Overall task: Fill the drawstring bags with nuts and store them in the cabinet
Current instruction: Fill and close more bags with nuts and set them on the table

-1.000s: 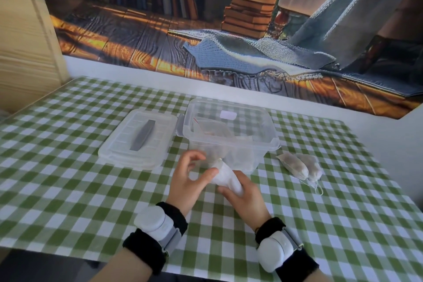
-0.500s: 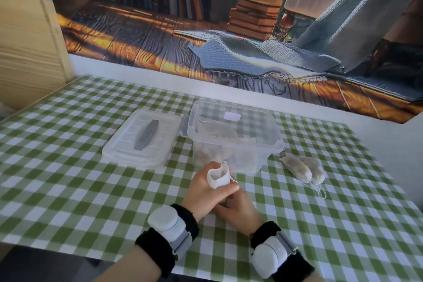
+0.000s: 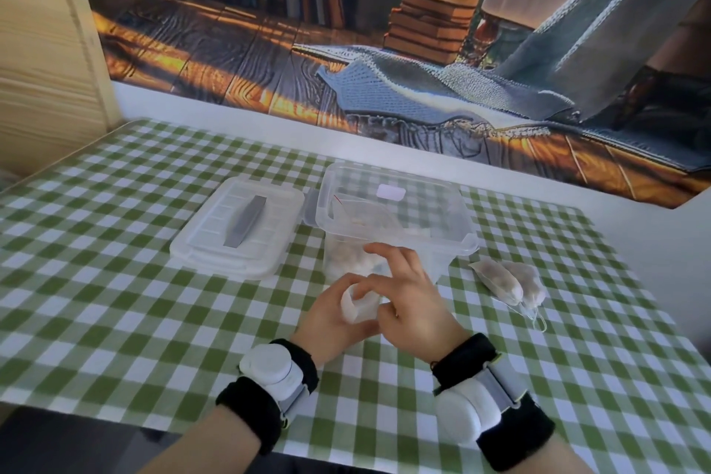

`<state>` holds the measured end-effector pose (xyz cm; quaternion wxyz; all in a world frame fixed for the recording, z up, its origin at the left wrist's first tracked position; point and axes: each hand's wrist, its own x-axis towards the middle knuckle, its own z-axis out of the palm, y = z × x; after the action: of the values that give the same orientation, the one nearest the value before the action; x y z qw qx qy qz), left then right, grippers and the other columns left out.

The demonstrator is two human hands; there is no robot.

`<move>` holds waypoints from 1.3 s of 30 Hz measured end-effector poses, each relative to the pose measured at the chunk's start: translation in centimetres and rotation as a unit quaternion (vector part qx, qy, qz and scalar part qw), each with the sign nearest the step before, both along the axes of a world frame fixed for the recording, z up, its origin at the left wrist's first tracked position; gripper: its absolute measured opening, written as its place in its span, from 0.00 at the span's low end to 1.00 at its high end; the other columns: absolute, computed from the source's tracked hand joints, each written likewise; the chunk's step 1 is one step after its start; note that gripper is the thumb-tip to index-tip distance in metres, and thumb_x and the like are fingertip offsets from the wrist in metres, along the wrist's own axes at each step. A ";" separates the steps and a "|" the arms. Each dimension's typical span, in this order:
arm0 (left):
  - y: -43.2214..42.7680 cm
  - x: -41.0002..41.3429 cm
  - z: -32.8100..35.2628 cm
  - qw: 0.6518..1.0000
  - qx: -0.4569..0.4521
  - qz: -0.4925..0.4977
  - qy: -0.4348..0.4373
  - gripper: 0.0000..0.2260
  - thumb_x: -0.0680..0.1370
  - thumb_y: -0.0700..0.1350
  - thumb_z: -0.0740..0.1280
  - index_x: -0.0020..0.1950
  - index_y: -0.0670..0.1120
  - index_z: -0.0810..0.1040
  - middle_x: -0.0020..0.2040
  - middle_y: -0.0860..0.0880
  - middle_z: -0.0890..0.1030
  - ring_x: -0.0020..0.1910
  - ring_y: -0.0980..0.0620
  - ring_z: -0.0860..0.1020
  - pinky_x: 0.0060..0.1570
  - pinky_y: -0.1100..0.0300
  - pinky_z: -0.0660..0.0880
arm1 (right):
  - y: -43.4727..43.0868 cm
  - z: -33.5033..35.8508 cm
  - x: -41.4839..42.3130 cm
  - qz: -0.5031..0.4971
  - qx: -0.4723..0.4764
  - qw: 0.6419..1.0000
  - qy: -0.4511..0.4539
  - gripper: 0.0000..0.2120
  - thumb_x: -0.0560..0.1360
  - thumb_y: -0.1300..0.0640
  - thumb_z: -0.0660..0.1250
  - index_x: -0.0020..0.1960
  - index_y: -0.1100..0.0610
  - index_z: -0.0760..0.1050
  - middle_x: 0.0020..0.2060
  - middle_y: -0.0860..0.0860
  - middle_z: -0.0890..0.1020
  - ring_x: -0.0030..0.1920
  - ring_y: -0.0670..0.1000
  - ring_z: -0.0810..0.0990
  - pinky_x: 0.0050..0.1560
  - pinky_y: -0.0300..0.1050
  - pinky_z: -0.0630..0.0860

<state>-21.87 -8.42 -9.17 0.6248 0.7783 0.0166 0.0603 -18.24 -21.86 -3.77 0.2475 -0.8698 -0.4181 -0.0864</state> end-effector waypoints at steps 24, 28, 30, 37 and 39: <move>1.9 1.0 -0.5 0.993 -0.115 0.030 0.012 0.23 0.64 0.43 0.76 0.54 0.57 0.72 0.51 0.52 0.76 0.50 0.55 0.76 0.44 0.64 0.73 | 4.2 8.7 6.2 -0.120 -0.022 0.978 0.169 0.13 0.76 0.67 0.59 0.51 0.59 0.80 0.51 0.52 0.82 0.51 0.50 0.79 0.53 0.36 0.73; 1.9 0.9 -0.6 0.995 -0.101 0.007 0.007 0.23 0.67 0.40 0.76 0.55 0.56 0.72 0.52 0.54 0.76 0.48 0.64 0.75 0.44 0.70 0.74 | 8.0 8.5 9.0 -0.125 -0.245 0.934 0.229 0.11 0.78 0.62 0.57 0.42 0.64 0.75 0.40 0.57 0.79 0.40 0.55 0.76 0.40 0.40 0.73; 2.0 1.0 -0.8 0.995 -0.096 0.005 0.004 0.24 0.66 0.43 0.76 0.57 0.59 0.72 0.54 0.56 0.76 0.51 0.65 0.75 0.51 0.66 0.74 | 9.2 8.0 9.7 -0.134 -0.321 0.912 0.216 0.13 0.79 0.60 0.55 0.37 0.60 0.71 0.37 0.53 0.73 0.36 0.51 0.71 0.38 0.37 0.67; 2.0 1.3 -1.0 0.995 -0.095 0.013 0.012 0.28 0.64 0.47 0.75 0.59 0.64 0.71 0.59 0.58 0.75 0.58 0.60 0.74 0.61 0.57 0.73 | 9.0 7.3 11.3 -0.091 -0.387 0.886 0.239 0.04 0.79 0.62 0.55 0.48 0.57 0.68 0.44 0.52 0.69 0.37 0.45 0.66 0.42 0.30 0.66; 2.0 1.4 -1.1 0.996 -0.090 0.013 0.012 0.28 0.62 0.49 0.75 0.59 0.65 0.71 0.59 0.59 0.75 0.59 0.58 0.74 0.61 0.54 0.73 | 8.9 7.7 10.7 -0.069 -0.407 0.878 0.242 0.07 0.80 0.62 0.54 0.52 0.59 0.71 0.49 0.53 0.70 0.39 0.46 0.67 0.40 0.28 0.67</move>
<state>-20.50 -6.39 -10.22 0.6913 0.7192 0.0399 0.0577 -7.51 -13.00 3.94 -0.0416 -0.9141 -0.2828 0.2878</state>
